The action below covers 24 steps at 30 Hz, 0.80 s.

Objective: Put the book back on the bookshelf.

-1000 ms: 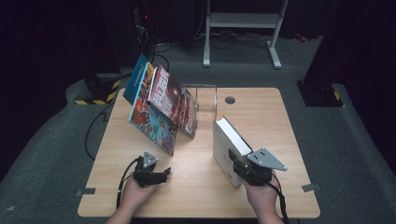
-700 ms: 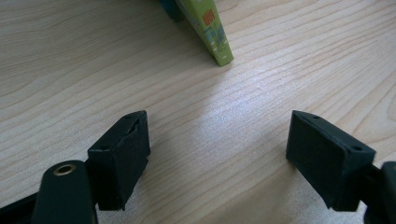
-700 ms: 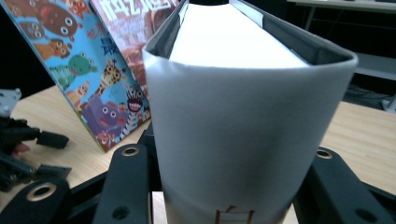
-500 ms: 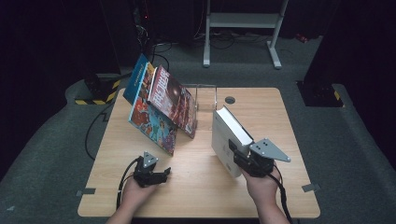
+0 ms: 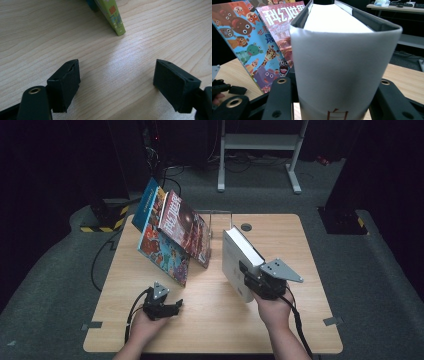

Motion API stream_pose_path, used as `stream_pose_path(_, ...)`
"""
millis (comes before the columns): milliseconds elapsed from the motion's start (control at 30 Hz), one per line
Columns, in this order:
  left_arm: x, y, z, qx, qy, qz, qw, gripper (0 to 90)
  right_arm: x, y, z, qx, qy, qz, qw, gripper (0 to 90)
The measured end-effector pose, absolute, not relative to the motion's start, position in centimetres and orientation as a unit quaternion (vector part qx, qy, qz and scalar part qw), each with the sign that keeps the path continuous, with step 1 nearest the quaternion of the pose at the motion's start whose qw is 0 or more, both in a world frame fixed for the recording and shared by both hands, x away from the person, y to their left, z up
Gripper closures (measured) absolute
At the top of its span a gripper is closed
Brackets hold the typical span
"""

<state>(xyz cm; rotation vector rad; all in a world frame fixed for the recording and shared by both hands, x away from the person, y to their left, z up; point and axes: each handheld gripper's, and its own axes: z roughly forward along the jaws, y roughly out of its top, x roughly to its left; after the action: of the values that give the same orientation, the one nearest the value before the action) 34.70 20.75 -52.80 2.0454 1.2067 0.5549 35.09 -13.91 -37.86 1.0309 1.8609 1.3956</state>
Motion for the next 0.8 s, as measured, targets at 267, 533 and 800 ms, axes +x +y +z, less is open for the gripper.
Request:
stream_pose_path(267,34.7,20.8,-52.8,0.787,0.465,0.213,0.344,21.4,36.5,-13.1,-37.0,0.387,0.692,0.53,0.301,54.5)
stream_pose_path(533,34.7,20.8,-52.8,0.787,0.466,0.214,0.345,21.4,37.8,-12.3,-36.2,0.392,0.686,0.532,0.304,54.5)
stream_pose_path(800,34.7,20.8,-52.8,0.788,0.464,0.216,0.343,21.3,39.2,-11.5,-35.9,0.399,0.683,0.527,0.309,54.5)
